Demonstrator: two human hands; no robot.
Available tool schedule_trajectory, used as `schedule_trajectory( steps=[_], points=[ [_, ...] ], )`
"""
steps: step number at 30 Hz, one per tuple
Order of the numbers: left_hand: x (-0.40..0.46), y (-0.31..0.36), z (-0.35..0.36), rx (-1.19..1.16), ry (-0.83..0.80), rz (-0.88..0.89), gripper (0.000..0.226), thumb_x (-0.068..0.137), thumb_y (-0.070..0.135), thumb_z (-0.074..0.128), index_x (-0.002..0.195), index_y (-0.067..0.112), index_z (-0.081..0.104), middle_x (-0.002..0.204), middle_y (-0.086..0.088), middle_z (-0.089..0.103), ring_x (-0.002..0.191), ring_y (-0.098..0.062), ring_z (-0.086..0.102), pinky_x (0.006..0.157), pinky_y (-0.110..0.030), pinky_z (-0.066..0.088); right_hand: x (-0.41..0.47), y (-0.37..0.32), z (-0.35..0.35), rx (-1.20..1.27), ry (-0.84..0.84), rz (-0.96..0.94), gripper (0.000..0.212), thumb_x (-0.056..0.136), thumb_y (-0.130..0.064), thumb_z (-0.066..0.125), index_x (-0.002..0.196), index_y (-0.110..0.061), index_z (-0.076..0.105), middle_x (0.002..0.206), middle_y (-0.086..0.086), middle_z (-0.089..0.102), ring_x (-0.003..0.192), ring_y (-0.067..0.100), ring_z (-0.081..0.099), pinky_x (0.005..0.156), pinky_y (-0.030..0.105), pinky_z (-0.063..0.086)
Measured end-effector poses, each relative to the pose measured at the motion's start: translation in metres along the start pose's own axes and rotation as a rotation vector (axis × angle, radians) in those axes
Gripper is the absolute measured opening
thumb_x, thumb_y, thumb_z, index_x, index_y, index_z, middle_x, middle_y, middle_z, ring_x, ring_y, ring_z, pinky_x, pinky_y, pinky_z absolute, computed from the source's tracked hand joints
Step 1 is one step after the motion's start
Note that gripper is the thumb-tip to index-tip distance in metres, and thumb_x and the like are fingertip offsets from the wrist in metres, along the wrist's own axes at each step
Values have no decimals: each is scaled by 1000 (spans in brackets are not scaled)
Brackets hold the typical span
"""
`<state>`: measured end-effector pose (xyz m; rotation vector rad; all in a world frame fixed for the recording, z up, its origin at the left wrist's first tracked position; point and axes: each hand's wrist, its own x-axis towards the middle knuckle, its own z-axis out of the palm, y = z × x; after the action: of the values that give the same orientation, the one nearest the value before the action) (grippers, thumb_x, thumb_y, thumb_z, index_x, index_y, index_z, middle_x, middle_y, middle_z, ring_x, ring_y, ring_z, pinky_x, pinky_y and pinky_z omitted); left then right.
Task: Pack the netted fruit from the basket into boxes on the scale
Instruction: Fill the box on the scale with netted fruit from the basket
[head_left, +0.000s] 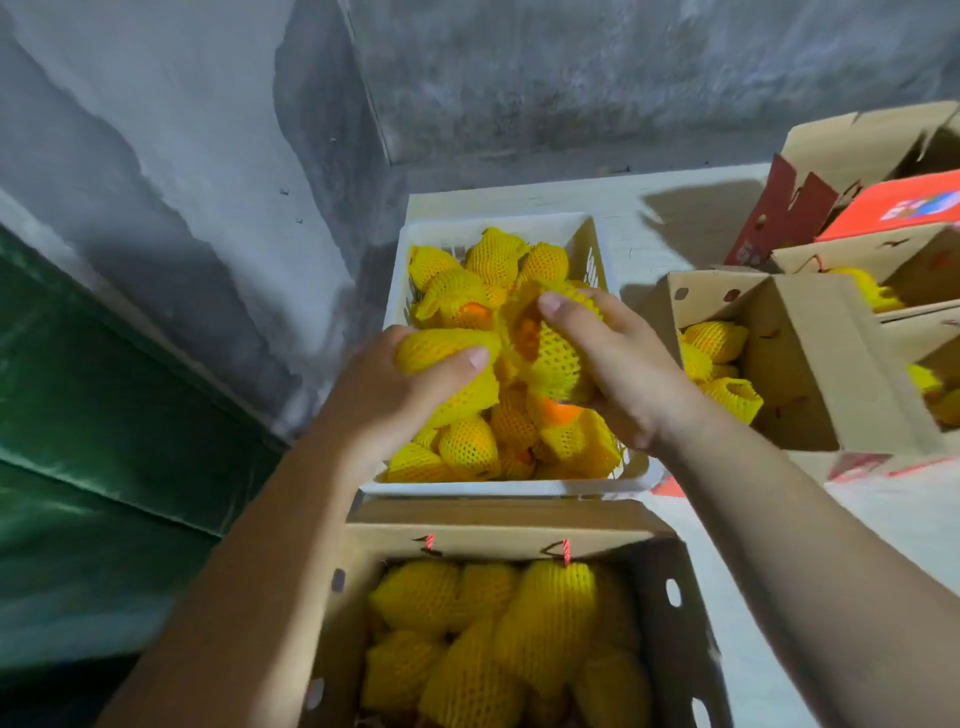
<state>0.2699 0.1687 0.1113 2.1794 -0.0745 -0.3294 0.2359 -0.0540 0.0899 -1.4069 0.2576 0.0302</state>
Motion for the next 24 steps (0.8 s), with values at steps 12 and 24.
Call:
schedule_trajectory(
  steps=[12,24],
  points=[
    [-184,-76,5,-732,-54,-42,68,80,74,69,141,63,39,135,6,65,91,-8,74,76,-30,58,-204,25,72,352,-226,10,64,83,-10,75,142,-25,55,136,13,65,125,35,65,95,50,57],
    [-245,-99,-29,-280,-422,353,84,81,46,86,153,30,45,147,4,62,133,-22,61,112,-54,48,-294,37,115,-55,25,-138,58,85,-56,75,136,-33,59,122,-6,72,109,19,73,70,28,57]
  ],
)
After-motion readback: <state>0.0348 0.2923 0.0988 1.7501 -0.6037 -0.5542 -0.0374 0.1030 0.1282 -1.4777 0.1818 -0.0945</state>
